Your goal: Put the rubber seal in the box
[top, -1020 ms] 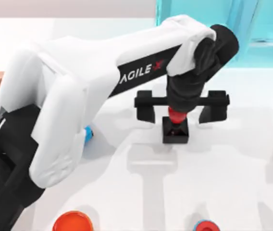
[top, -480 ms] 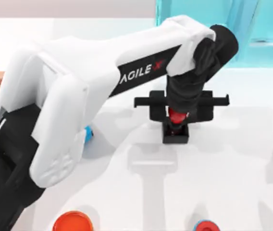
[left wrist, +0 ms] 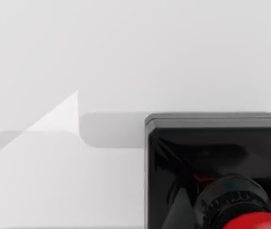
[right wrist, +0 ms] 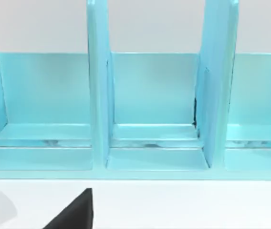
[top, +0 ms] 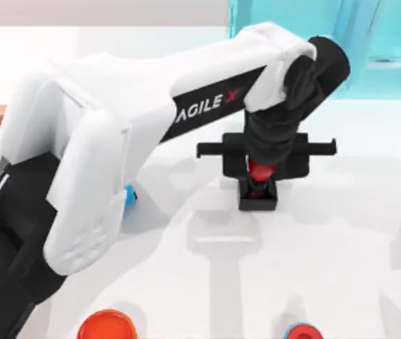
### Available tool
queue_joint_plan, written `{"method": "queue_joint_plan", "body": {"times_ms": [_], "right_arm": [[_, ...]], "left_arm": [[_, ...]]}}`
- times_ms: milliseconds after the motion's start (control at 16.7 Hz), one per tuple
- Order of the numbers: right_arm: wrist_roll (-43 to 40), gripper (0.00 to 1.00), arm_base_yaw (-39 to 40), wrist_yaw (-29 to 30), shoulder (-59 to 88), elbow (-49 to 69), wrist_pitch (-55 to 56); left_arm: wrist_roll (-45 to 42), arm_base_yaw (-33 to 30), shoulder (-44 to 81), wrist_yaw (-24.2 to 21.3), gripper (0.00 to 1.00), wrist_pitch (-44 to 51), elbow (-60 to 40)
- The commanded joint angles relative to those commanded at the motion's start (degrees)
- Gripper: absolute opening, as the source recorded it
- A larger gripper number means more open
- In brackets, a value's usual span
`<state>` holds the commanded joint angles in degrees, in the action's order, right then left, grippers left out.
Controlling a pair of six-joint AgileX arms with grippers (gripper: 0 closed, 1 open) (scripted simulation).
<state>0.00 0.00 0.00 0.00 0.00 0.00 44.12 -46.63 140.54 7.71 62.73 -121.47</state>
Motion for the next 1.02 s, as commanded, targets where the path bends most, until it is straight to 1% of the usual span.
{"method": "queue_joint_plan", "body": {"times_ms": [360, 540, 720, 1020], "right_arm": [[0.0, 1.0, 0.0, 0.0, 0.0, 0.0, 0.0], [0.0, 1.0, 0.0, 0.0, 0.0, 0.0, 0.0], [0.0, 1.0, 0.0, 0.0, 0.0, 0.0, 0.0], [0.0, 1.0, 0.0, 0.0, 0.0, 0.0, 0.0]], "left_arm": [[-0.07, -0.23, 0.03, 0.0, 0.0, 0.15, -0.17], [-0.12, -0.49, 1.36, 0.09, 0.0, 3.57, -4.12], [-0.01, -0.69, 4.08, 0.29, 0.0, 10.65, -13.47], [0.11, -0.59, 8.96, 0.14, 0.0, 25.17, -35.14]]}}
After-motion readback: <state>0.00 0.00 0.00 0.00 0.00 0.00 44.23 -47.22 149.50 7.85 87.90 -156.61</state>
